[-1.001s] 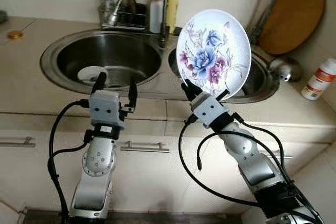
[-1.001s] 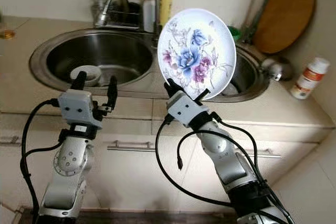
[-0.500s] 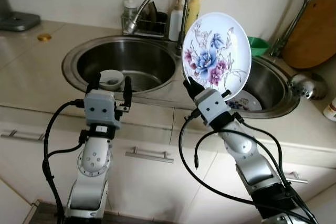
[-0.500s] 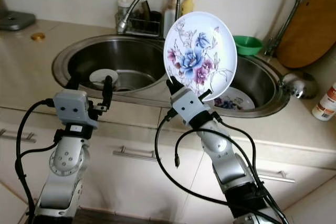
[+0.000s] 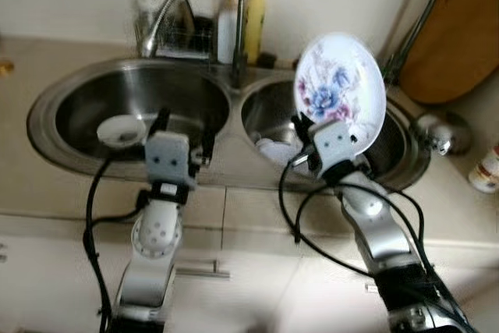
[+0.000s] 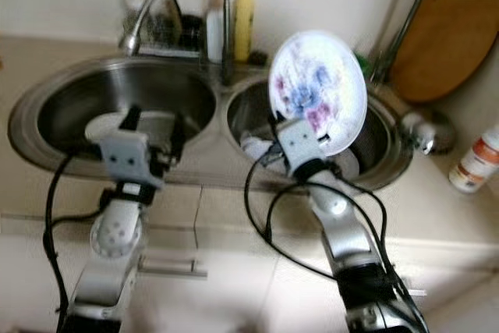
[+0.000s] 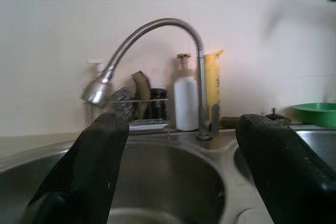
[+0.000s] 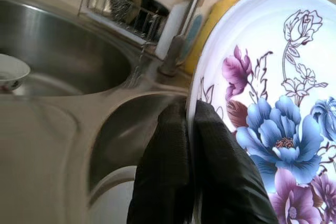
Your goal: Kitchen organization
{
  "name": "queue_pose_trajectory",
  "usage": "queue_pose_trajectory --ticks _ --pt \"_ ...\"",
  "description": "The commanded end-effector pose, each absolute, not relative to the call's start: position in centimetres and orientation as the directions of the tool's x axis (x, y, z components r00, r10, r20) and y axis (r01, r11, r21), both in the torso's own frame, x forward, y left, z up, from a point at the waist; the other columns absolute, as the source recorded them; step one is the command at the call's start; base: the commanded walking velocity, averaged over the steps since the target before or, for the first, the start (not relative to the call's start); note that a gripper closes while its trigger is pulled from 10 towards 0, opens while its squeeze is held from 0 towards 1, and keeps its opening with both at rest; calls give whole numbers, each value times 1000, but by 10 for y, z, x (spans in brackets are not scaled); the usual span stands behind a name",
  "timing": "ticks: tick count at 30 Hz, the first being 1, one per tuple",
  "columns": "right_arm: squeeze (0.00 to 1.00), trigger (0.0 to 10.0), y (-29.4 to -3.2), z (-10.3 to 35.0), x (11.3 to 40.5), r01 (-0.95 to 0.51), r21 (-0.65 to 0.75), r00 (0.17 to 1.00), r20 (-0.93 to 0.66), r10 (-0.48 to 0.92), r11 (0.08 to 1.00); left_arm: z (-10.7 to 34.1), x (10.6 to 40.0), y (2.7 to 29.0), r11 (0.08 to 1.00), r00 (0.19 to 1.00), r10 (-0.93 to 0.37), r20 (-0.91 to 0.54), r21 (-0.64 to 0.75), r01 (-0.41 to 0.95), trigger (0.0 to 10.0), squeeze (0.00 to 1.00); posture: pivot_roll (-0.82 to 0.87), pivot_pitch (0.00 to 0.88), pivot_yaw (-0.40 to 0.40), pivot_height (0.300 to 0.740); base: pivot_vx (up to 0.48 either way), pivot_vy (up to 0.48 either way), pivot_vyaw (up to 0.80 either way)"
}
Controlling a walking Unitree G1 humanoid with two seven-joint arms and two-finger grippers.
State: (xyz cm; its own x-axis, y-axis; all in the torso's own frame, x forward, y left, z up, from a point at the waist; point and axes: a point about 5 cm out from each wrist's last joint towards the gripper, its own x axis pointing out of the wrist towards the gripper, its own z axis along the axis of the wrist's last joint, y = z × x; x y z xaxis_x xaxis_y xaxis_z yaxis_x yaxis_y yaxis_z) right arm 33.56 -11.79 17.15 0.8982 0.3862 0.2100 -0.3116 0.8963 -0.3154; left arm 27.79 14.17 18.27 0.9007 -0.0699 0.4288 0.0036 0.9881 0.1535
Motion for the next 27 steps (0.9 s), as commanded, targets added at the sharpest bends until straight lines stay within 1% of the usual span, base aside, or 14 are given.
queue_pose_trajectory --ticks 1,2,4,6,11,14,15,16,20,21,22,23,24,27 --pt "0 0 -110 180 346 -337 -242 898 209 388 910 185 278 143 989 897 -65 436 149 -1 10000 0 50 0 -75 740 0 0 0" --pt "0 0 -110 180 346 -337 -242 898 209 388 910 185 278 143 989 897 -65 436 149 -1 10000 0 50 0 -75 740 0 0 0" --pt "0 0 -113 173 361 -327 -119 932 123 340 938 185 278 142 989 898 -67 435 148 2 10000 0 54 0 -76 740 0 0 0" --pt "0 0 -114 169 369 -310 -59 947 70 313 949 185 278 141 989 898 -68 434 148 3 10000 0 59 0 -78 740 0 0 0" --pt "0 0 -120 162 384 -250 -23 968 -31 249 968 184 278 140 989 901 -72 429 151 7 10000 0 69 0 -83 740 0 0 0" --pt "0 0 -130 155 391 -165 79 977 -125 174 983 184 278 141 989 901 -70 427 150 6 10000 0 74 0 -86 740 0 0 0" --pt "0 9765 -135 150 393 -116 109 976 -174 134 987 184 277 141 989 902 -69 426 150 4 10000 0 78 0 -89 740 0 0 0" --pt "0 10000 -138 148 393 -86 123 973 -205 110 989 184 277 141 989 902 -68 426 150 4 10000 0 78 0 -89 740 0 0 0" --pt "0 10000 -153 134 392 24 177 954 -297 30 984 183 277 142 989 904 -65 423 149 2 10000 0 77 0 -89 740 0 0 0" --pt "0 10000 -153 134 392 24 177 954 -297 30 984 183 277 142 989 904 -65 423 149 2 10000 0 77 0 -89 740 0 0 0" --pt "227 10000 -157 130 390 51 172 950 -313 5 984 183 277 142 989 905 -64 421 147 2 10000 0 72 0 -87 740 0 0 0" --pt "227 10000 -157 130 390 51 172 950 -313 5 984 183 277 142 989 905 -64 421 147 2 10000 0 72 0 -87 740 0 0 0" --pt "1000 10000 -159 129 390 58 172 951 -311 -2 983 183 277 141 989 906 -65 419 146 3 10000 0 72 0 -87 740 0 0 0" --pt "1000 10000 -161 129 390 60 171 952 -307 -5 983 181 278 139 990 909 -73 410 143 15 10000 0 63 0 -81 740 0 0 0"
